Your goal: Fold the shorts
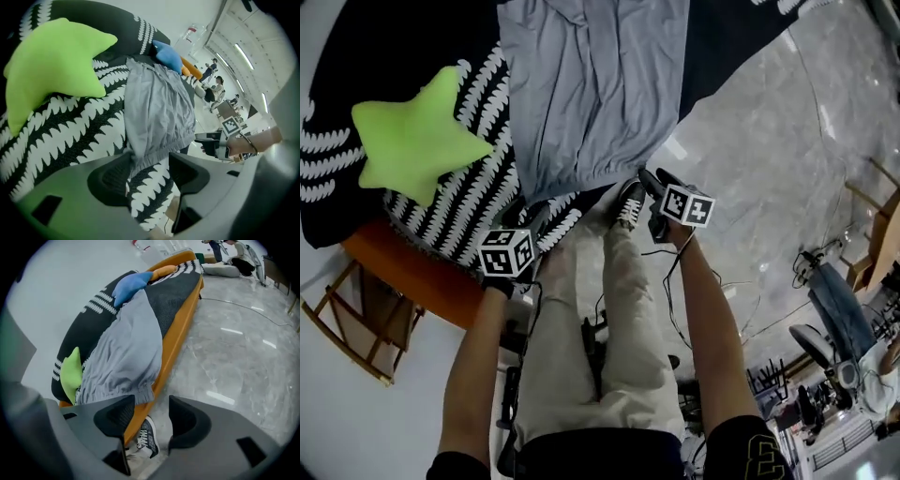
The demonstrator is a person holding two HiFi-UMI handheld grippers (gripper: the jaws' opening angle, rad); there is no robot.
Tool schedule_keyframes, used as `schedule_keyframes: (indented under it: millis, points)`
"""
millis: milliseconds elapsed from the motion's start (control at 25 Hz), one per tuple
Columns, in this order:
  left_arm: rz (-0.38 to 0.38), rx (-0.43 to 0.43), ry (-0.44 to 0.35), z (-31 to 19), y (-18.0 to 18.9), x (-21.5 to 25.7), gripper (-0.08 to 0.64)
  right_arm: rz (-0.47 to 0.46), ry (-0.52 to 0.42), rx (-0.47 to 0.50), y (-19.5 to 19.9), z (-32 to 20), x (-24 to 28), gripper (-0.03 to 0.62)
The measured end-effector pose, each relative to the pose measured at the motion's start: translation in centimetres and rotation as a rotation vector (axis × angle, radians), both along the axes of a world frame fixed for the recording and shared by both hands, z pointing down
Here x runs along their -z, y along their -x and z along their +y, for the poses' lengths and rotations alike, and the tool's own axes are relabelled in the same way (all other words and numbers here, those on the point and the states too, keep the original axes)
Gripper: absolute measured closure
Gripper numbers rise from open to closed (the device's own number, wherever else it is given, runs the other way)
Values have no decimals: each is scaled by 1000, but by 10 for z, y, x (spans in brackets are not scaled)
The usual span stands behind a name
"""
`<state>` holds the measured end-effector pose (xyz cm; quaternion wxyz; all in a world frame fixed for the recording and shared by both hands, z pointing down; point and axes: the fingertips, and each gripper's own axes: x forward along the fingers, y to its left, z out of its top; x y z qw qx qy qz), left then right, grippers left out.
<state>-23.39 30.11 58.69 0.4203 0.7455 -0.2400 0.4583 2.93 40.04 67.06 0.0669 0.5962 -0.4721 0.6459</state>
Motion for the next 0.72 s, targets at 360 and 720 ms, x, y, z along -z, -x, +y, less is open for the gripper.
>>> schedule_keyframes:
  millis: [360, 720]
  points:
    - [-31, 93, -32, -9, 13, -31, 362, -253, -130, -187, 17, -17, -23, 394]
    - [-61, 117, -62, -8, 21, -44, 461, -205, -182, 89, 26, -30, -25, 507]
